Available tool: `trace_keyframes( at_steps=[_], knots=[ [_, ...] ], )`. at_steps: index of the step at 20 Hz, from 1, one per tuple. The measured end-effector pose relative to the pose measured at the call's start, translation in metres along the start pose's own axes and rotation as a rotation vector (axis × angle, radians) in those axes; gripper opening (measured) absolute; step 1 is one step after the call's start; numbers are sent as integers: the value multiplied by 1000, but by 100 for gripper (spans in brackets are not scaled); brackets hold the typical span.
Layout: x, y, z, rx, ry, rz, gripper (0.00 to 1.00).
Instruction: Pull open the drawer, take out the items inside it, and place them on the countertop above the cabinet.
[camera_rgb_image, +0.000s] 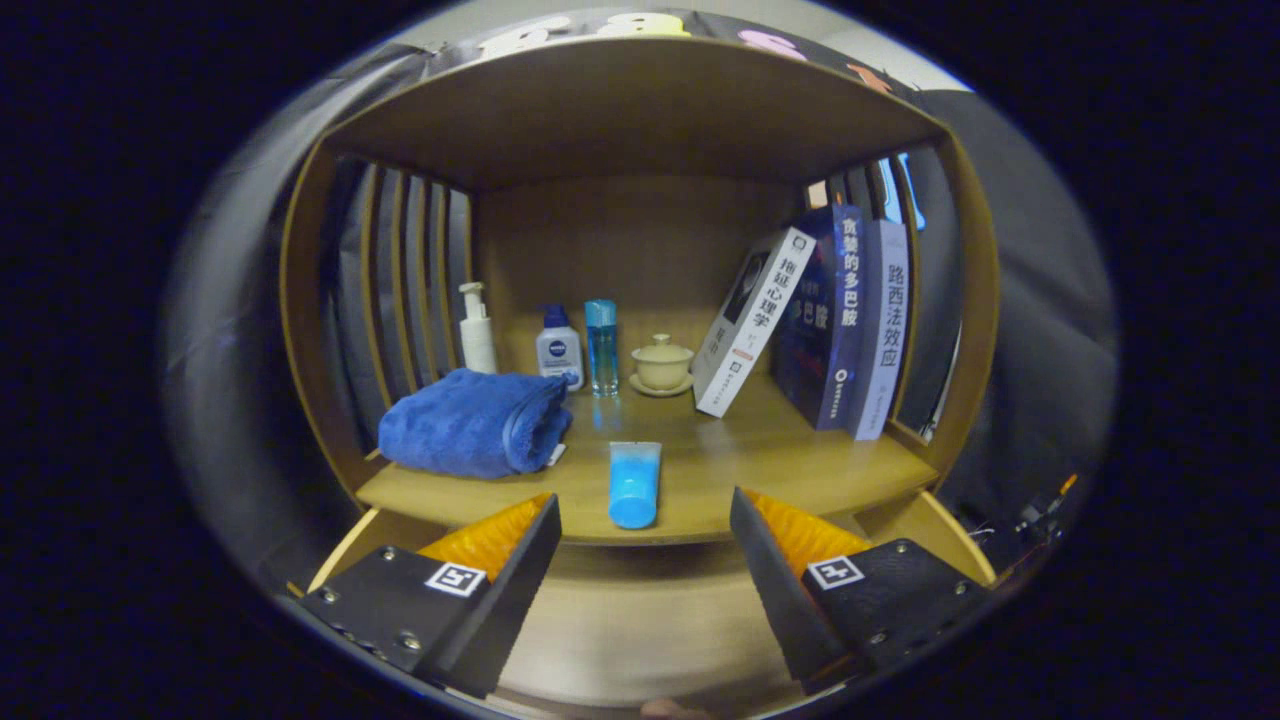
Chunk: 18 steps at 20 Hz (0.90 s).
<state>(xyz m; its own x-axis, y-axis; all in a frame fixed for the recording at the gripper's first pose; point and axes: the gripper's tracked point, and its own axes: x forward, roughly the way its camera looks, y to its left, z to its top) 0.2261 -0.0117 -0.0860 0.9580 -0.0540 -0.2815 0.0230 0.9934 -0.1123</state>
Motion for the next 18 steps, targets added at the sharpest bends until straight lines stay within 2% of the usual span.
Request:
trace_keyframes(
  at_steps=[5, 11, 14, 18],
  knots=[
    [-56, -1, 20, -66, -92, 18, 100],
    [-108, 0, 41, 35, -137, 40, 100],
    [-137, -6, 47, 62, -151, 26, 100],
    [-182, -12, 49, 172, -186, 12, 100]
  ],
)
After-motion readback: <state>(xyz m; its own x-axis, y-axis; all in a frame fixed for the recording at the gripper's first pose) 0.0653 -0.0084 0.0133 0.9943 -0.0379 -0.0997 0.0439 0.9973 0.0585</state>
